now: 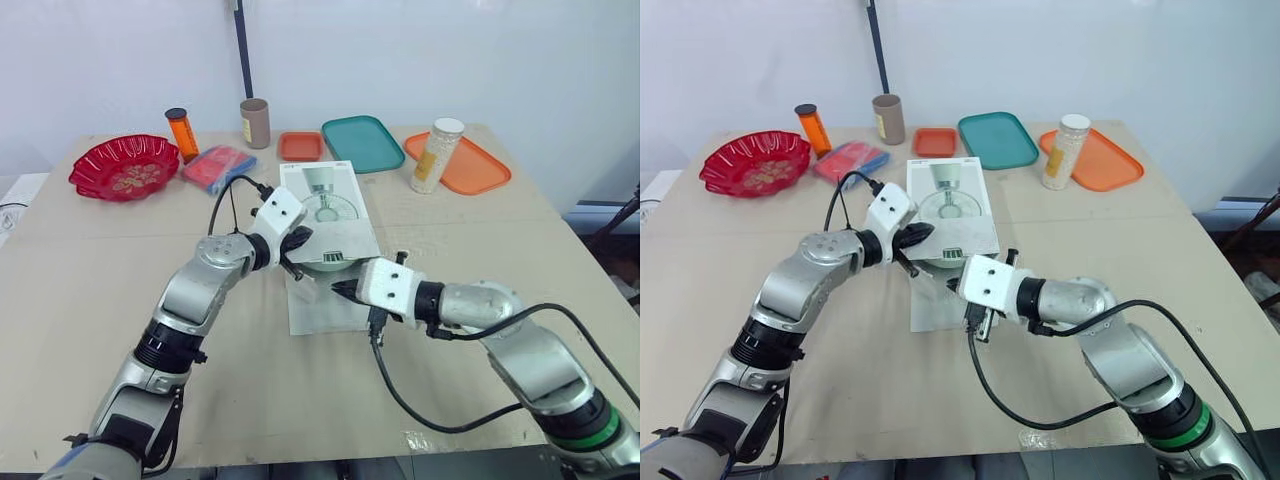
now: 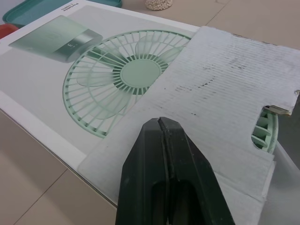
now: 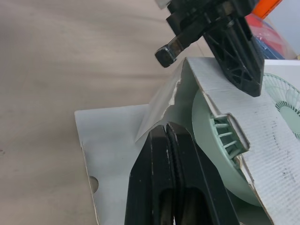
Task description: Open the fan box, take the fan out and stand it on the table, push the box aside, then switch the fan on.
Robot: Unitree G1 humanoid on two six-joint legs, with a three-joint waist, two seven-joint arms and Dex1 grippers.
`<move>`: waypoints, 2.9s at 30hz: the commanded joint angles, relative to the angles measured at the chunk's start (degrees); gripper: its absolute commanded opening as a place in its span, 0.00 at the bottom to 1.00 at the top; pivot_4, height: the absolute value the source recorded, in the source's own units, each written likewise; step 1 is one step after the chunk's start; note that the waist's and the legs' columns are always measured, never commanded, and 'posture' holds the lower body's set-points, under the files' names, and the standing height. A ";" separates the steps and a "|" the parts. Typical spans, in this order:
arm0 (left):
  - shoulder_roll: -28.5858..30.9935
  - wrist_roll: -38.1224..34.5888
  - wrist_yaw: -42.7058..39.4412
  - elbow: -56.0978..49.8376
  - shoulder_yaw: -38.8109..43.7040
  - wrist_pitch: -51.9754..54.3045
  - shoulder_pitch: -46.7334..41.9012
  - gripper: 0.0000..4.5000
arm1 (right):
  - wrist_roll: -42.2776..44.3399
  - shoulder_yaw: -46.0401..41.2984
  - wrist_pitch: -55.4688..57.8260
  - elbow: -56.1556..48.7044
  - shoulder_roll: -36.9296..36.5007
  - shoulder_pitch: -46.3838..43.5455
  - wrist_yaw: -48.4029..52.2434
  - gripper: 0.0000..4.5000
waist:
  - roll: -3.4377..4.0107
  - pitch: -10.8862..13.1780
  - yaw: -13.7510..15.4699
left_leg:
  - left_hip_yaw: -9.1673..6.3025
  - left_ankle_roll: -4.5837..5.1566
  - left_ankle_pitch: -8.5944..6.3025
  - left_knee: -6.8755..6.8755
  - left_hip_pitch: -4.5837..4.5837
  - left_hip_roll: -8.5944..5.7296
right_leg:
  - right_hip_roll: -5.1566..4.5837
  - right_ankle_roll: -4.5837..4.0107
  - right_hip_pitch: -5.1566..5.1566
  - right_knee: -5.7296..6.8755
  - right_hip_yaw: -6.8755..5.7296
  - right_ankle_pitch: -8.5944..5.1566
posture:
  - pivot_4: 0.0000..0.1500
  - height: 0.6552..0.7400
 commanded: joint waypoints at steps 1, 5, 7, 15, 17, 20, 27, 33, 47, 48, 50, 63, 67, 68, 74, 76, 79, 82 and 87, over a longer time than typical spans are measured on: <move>0.05 -0.18 -0.68 -0.75 -0.69 1.31 1.16 0.00 | -4.35 2.66 -0.08 -2.33 0.49 -1.92 -1.02 0.01 | 0.00 -0.01 0.00 | 0.00 -0.01 0.00 0.00 0.00 0.00 | 0.00 0.00 0.00 0.00 0.00 0.00 | 1.00 0.83; 0.10 -0.14 -0.95 -0.96 -0.69 1.44 1.28 0.00 | -8.93 5.22 2.97 -0.61 2.87 -3.33 -3.57 0.01 | 0.00 -0.01 0.00 | 0.00 -0.09 0.05 0.00 0.01 0.00 | 0.00 0.00 0.01 -0.01 0.00 0.00 | 1.00 0.83; 0.14 -0.13 -1.07 -1.03 -0.67 1.48 1.26 0.00 | -10.74 5.57 4.45 -0.73 2.78 -3.31 -4.03 0.01 | 0.00 -0.01 0.06 | -0.01 -0.20 0.11 0.00 0.01 0.00 | 0.00 0.00 0.02 -0.01 0.00 0.00 | 1.00 0.83; -0.62 -0.71 -1.88 -0.94 -0.68 0.05 1.23 0.00 | -13.60 3.82 6.73 -3.40 -0.39 0.65 -2.69 0.01 | -0.01 -0.01 0.13 | -0.03 -0.19 0.11 0.00 -0.01 -0.03 | -0.03 0.01 0.04 -0.02 -0.02 -0.01 | 1.00 0.83; -0.84 -0.63 -1.91 -0.72 -0.68 -0.11 1.05 0.00 | -13.79 3.19 7.21 -4.15 -1.20 1.62 -2.46 0.01 | -0.01 -0.01 0.12 | -0.03 -0.18 0.10 0.00 -0.01 -0.07 | -0.06 0.04 0.04 -0.02 -0.01 -0.02 | 1.00 0.83; -1.13 -0.48 -1.99 -0.53 -0.58 -0.25 0.92 0.00 | -13.92 2.08 7.97 -4.87 -2.21 2.82 -2.49 0.01 | 0.00 -0.01 0.11 | -0.04 -0.17 0.10 0.00 0.00 -0.06 | -0.04 0.04 0.04 -0.01 -0.01 -0.02 | 1.00 0.83; -1.33 -0.30 -2.30 -0.58 -0.49 -0.49 1.25 0.00 | -11.21 -0.01 11.17 -8.25 -0.58 3.64 -1.60 0.01 | -0.01 -0.01 0.10 | -0.05 -0.17 0.09 0.00 0.00 -0.06 | -0.04 0.04 0.06 -0.02 -0.02 -0.03 | 1.00 0.83; -1.43 -0.31 -2.33 -0.72 -0.54 -0.43 1.01 0.00 | -11.90 3.36 11.08 -7.34 3.02 2.35 -2.58 0.01 | -0.01 -0.01 0.11 | -0.08 -0.18 0.10 0.02 0.00 -0.07 | -0.05 0.04 0.07 -0.02 -0.04 -0.03 | 1.00 0.83; -1.18 -0.35 -2.11 -1.56 -0.27 -0.28 1.67 0.00 | -19.47 3.76 8.92 -0.34 2.41 1.56 -6.55 0.01 | -0.01 -0.02 0.12 | -0.08 -0.21 0.12 0.02 -0.02 -0.08 | -0.06 0.04 0.05 -0.01 -0.03 -0.03 | 1.00 0.83; -1.19 -0.35 -2.09 -1.56 -0.28 -0.31 1.70 0.00 | -19.51 3.43 9.09 -0.74 2.05 1.78 -6.36 0.01 | -0.01 -0.02 0.11 | -0.09 -0.21 0.12 0.03 -0.02 -0.09 | -0.07 0.04 0.06 -0.02 -0.03 -0.03 | 1.00 0.83; -1.39 -0.32 -2.00 -1.32 -0.31 -0.52 1.67 0.00 | -19.41 2.31 9.84 -1.85 0.97 2.61 -6.00 0.01 | 0.00 -0.02 0.07 | -0.09 -0.20 0.11 0.03 -0.02 -0.09 | -0.06 0.04 0.06 -0.01 -0.03 -0.03 | 1.00 0.83; -1.56 -0.30 -2.02 -1.05 -0.05 -0.84 1.57 0.00 | -22.15 -0.36 -3.86 14.53 0.29 1.89 -10.98 0.01 | -0.01 -0.02 0.09 | -0.07 -0.19 0.11 0.03 0.00 -0.09 | -0.06 0.04 0.08 -0.01 -0.03 -0.03 | 1.00 0.83; -1.03 -0.22 -2.20 -1.37 -0.06 -0.78 1.62 0.00 | -22.11 -1.74 -10.51 21.29 0.00 -0.41 -11.16 0.01 | -0.01 -0.02 0.03 | -0.05 -0.21 0.11 0.02 0.00 -0.09 | -0.06 0.04 0.06 -0.01 0.00 -0.03 | 1.00 0.83; -0.93 -0.25 -2.22 -1.44 0.00 -0.75 1.67 0.00 | -22.11 -1.99 -11.49 22.58 -0.02 -0.81 -11.03 0.01 | -0.01 -0.02 0.02 | -0.05 -0.20 0.11 0.02 0.00 -0.08 | -0.05 0.04 0.06 -0.01 -0.01 -0.03 | 1.00 0.83; -0.52 -0.33 -2.06 -1.85 0.30 -0.49 1.89 0.00 | -22.80 -2.22 -17.39 29.43 1.87 -3.33 -11.86 0.01 | -0.01 -0.02 0.00 | -0.04 -0.21 0.12 0.02 0.00 -0.08 | -0.06 0.04 0.06 -0.01 0.00 -0.03 | 1.00 0.83; -0.45 -0.34 -2.04 -1.89 0.32 -0.49 1.98 0.00 | -22.61 -2.21 -19.23 31.63 3.47 -4.57 -12.42 0.01 | -0.01 -0.02 -0.01 | -0.05 -0.21 0.12 0.02 0.01 -0.08 | -0.05 0.04 0.06 -0.01 0.00 -0.02 | 1.00 0.83; -0.32 -0.27 -1.95 -1.99 0.36 -0.33 1.96 0.00 | -22.21 -1.98 -22.40 35.46 6.23 -7.21 -12.93 0.01 | -0.01 -0.02 -0.05 | -0.04 -0.23 0.13 0.01 0.02 -0.07 | -0.04 0.03 0.06 0.01 0.01 -0.02 | 1.00 0.83; -0.08 -0.19 -1.90 -2.20 0.47 -0.14 1.91 0.00 | -22.04 -2.20 -24.73 38.02 7.93 -8.68 -12.97 0.01 | -0.01 -0.02 -0.07 | -0.04 -0.25 0.14 0.00 0.03 -0.07 | -0.04 0.02 0.06 0.00 0.01 -0.02 | 1.00 0.83; 0.23 -0.25 -1.74 -2.58 0.62 0.23 2.05 0.00 | -21.40 -2.60 -27.11 40.58 10.46 -9.90 -13.05 0.01 | -0.01 -0.02 -0.07 | -0.02 -0.25 0.14 0.00 0.03 -0.07 | -0.05 0.02 0.05 0.00 0.02 -0.01 | 1.00 0.83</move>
